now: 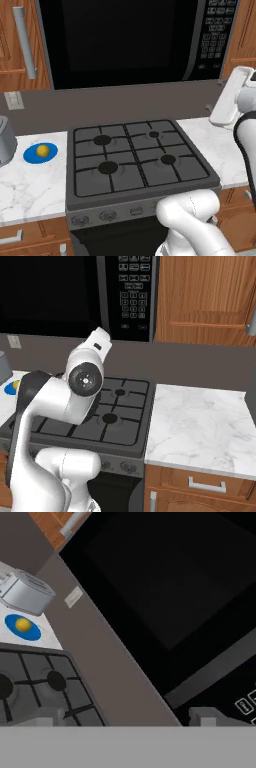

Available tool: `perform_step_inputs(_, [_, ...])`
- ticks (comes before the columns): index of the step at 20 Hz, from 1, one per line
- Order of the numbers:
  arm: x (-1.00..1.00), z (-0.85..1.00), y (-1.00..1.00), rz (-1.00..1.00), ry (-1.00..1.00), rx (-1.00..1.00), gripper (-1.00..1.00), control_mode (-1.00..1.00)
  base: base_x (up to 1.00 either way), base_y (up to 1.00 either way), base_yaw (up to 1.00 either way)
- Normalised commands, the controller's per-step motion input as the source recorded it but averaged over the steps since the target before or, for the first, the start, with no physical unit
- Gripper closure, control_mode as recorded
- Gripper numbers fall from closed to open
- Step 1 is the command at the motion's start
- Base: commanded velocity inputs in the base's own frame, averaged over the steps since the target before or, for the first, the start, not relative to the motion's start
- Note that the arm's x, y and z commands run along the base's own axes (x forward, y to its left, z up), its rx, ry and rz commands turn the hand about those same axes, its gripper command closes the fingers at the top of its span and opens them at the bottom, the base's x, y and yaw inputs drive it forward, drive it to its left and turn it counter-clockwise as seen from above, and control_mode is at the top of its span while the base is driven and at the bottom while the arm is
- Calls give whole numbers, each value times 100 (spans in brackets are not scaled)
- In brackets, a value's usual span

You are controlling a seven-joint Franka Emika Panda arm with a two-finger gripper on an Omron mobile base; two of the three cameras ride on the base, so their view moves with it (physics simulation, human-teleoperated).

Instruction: Remove the pear from the bowl and place it on the small plate. Then place the bowl with only the fish in the microwave, close the door, and press the start button to microwave the fish.

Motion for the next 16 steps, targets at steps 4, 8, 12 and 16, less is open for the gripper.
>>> perform_step_inputs(4, [14, 0, -58, 0, 0, 0, -100, -100, 0, 0, 0])
perform_step_inputs(8, [39, 2, -38, 0, -5, 0, -100, -100, 0, 0, 0])
perform_step_inputs(12, [39, 14, -43, 0, -8, 0, -100, -100, 0, 0, 0])
perform_step_inputs(16, [42, 12, -34, 0, -6, 0, -100, -100, 0, 0, 0])
